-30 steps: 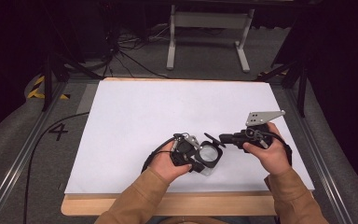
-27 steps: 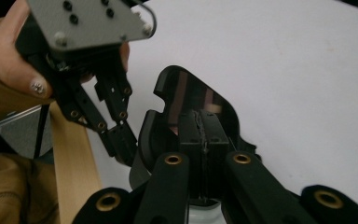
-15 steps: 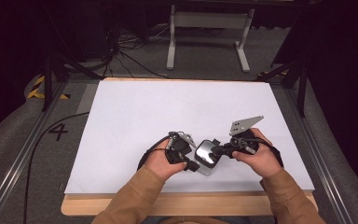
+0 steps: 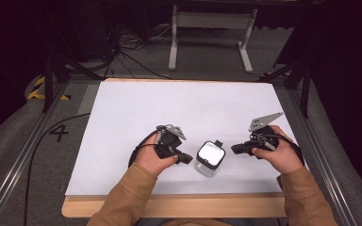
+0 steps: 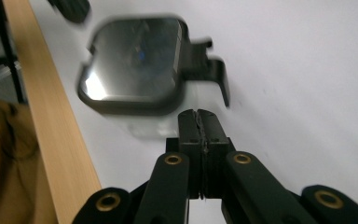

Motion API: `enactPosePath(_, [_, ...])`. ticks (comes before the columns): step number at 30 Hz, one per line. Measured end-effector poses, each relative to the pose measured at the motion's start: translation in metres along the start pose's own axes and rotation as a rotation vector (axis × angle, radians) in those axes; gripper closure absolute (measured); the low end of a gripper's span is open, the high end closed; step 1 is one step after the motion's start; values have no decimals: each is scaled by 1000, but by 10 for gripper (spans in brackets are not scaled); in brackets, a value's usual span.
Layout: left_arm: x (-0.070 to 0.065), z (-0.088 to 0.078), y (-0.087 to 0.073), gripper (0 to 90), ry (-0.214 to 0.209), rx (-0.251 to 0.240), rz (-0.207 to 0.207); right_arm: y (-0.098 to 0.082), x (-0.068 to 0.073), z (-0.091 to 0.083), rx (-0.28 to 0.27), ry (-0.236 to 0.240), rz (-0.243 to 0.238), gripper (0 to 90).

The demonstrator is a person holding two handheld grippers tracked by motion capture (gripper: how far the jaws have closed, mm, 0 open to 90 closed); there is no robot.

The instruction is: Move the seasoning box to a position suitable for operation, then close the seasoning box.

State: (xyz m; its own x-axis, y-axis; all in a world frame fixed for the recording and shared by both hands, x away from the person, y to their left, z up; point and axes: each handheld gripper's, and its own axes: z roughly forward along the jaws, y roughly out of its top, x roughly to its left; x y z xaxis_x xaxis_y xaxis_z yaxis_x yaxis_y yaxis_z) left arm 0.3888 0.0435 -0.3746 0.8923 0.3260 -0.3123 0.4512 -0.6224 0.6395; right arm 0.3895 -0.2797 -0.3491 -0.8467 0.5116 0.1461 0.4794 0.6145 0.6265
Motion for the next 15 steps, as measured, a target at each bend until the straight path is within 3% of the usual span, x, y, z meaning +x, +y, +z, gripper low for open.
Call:
enactPosePath(4, [9,-17,-2,899,51,-38,-22,-4,-3,6,17,-13,-11,900])
enactPosePath(9, [19,-38,-5,899,83,-109,-59,-8,-5,15,6,-25,-9,900])
enactPosePath(15, [24,-54,-10,898,105,-153,-83,-10,-6,30,-5,-11,-12,900])
